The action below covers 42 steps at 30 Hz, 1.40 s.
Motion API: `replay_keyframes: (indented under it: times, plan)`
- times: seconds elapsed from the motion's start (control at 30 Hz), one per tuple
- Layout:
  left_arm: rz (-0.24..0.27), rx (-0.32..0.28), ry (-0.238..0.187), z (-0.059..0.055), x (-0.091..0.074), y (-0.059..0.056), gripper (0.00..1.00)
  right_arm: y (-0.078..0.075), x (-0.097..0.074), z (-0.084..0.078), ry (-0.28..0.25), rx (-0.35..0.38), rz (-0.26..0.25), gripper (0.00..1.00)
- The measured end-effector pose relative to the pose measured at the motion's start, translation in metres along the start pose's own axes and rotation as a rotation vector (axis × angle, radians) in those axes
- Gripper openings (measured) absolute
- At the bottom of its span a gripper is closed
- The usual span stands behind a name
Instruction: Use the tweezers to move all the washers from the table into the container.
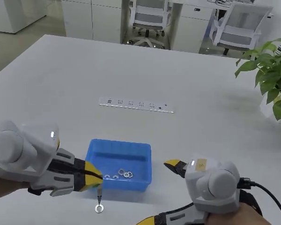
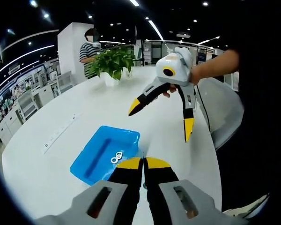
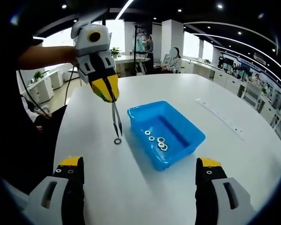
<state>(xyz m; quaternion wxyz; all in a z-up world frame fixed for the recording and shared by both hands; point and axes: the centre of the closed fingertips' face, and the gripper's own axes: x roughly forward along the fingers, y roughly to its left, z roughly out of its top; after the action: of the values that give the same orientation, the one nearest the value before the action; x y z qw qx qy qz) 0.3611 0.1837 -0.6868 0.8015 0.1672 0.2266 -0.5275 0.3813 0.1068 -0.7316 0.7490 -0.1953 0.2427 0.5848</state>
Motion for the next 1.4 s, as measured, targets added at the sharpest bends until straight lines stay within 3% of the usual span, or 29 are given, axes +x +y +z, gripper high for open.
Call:
replay_keyframes:
  times: [0.33, 0.9, 1.13, 1.4]
  plan:
    - [-0.007, -0.004, 0.012, -0.008, 0.003, 0.000, 0.05, 0.004, 0.002, -0.003, 0.005, 0.006, 0.011, 1.00]
    - [-0.012, 0.009, 0.004, -0.009, 0.008, 0.001, 0.05, 0.010, 0.003, -0.004, -0.001, -0.009, 0.039, 0.95]
    - [-0.019, 0.015, 0.006, -0.010, 0.007, 0.001, 0.05, 0.018, 0.007, 0.005, -0.036, -0.078, 0.080, 0.86]
    - [-0.038, 0.030, 0.009, -0.010, 0.006, -0.002, 0.05, 0.026, 0.018, 0.009, -0.028, -0.155, 0.130, 0.69]
